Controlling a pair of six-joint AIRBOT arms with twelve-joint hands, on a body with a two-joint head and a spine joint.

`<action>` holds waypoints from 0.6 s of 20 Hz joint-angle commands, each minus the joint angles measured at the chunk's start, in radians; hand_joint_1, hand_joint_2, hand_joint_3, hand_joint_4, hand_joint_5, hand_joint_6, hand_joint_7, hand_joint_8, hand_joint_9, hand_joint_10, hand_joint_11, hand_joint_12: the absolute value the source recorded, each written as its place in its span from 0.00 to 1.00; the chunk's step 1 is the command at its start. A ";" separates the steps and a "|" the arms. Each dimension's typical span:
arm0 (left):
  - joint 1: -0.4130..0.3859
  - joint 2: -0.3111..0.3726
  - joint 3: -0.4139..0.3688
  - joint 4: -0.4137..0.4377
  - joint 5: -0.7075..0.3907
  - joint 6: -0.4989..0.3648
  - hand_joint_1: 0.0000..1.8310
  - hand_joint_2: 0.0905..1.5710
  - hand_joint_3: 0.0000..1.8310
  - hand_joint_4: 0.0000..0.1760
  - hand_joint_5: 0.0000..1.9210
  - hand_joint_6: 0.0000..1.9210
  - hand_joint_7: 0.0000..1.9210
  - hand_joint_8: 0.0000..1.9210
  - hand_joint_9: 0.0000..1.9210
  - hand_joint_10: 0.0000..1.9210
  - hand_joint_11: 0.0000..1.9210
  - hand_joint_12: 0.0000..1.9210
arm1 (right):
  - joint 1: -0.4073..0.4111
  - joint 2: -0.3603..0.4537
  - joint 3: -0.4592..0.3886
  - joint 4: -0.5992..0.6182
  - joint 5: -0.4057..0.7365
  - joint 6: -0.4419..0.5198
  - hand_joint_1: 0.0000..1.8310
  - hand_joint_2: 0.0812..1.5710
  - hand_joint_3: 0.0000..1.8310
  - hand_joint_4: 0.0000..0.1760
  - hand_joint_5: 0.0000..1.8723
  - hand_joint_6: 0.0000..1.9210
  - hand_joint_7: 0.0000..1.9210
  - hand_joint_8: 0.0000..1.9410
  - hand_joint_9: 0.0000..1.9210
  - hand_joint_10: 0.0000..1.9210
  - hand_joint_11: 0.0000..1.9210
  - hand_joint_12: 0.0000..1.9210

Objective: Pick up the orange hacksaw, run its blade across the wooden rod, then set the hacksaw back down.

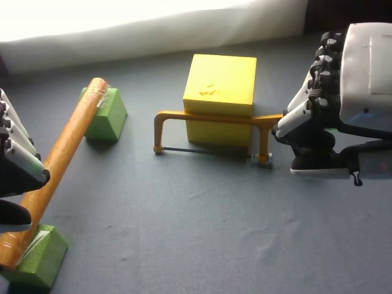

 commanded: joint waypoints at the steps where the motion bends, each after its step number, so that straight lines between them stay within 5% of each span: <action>1: -0.008 0.006 0.002 -0.064 -0.093 0.006 0.01 0.76 0.06 0.00 0.00 0.01 0.00 0.01 0.01 0.02 0.00 0.08 | 0.015 0.002 -0.001 0.068 0.080 0.001 0.18 0.65 0.06 0.00 0.02 0.03 0.01 0.02 0.00 0.02 0.00 0.12; 2: -0.008 0.005 0.004 -0.064 -0.093 0.006 0.01 0.80 0.01 0.00 0.01 0.00 0.00 0.00 0.01 0.00 0.00 0.06 | 0.015 0.002 -0.001 0.068 0.080 0.001 0.14 0.69 0.02 0.00 0.01 0.00 0.00 0.00 0.00 0.00 0.00 0.11; 10: -0.019 0.006 0.016 -0.065 -0.098 0.012 0.03 0.78 0.00 0.00 0.01 0.00 0.01 0.00 0.02 0.00 0.00 0.05 | 0.016 0.016 -0.012 0.148 0.017 0.028 0.14 0.69 0.00 0.00 0.04 0.00 0.02 0.00 0.02 0.00 0.00 0.14; 12: -0.010 0.007 0.012 -0.064 -0.104 0.012 0.04 0.77 0.00 0.00 0.01 0.00 0.01 0.00 0.03 0.00 0.00 0.07 | 0.028 0.028 -0.016 0.192 -0.064 0.138 0.16 0.69 0.00 0.00 0.05 0.00 0.03 0.00 0.03 0.00 0.00 0.16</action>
